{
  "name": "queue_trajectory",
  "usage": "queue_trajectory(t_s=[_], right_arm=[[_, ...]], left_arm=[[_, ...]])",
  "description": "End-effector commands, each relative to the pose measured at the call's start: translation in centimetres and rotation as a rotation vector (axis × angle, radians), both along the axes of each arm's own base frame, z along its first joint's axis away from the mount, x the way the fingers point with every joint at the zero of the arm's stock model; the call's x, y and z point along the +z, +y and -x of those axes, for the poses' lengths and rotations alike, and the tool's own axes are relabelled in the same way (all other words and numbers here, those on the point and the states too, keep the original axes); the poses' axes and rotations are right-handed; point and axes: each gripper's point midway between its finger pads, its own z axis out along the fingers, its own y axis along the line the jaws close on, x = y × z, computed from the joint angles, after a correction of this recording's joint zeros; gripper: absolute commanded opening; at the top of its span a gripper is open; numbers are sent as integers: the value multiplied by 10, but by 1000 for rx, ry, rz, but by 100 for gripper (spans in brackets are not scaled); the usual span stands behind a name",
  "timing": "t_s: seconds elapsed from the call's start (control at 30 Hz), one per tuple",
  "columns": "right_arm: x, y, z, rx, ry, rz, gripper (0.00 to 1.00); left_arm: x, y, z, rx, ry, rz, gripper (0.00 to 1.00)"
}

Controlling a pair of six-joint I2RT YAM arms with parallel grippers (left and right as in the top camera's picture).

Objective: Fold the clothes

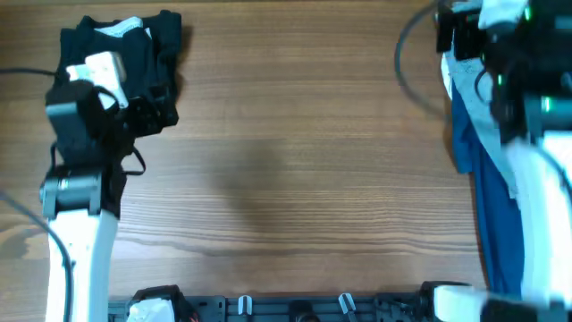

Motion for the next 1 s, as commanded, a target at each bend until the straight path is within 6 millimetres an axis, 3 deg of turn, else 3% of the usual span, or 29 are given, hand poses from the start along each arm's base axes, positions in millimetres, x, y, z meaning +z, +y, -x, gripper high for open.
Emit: queue_trajectory(t_s=[0.0,0.13,0.33,0.43,0.67,0.87,0.97], right_arm=[[-41,-20,-35,-38,111,25,100],[-111,-23,-59,-1,258,81,100],[-152,-65,-97,-153,246,184,99],[-187,-78,-114,-155,268,242,93],[-270,-93,-144,-173,287,266,91],[-301,-92,-160,-173,246,236,88],[-308,-92,-162,-188,239,214,86]], left_arm=[[-35,2,-11,-13,121,3,100],[-75,2,-18,-16,240,17,100],[-114,1,-21,-19,354,33,100],[-118,1,-22,-19,364,34,100],[-118,1,-22,-19,365,34,100],[-118,1,-22,-15,365,38,100],[-118,1,-22,-14,365,40,100]])
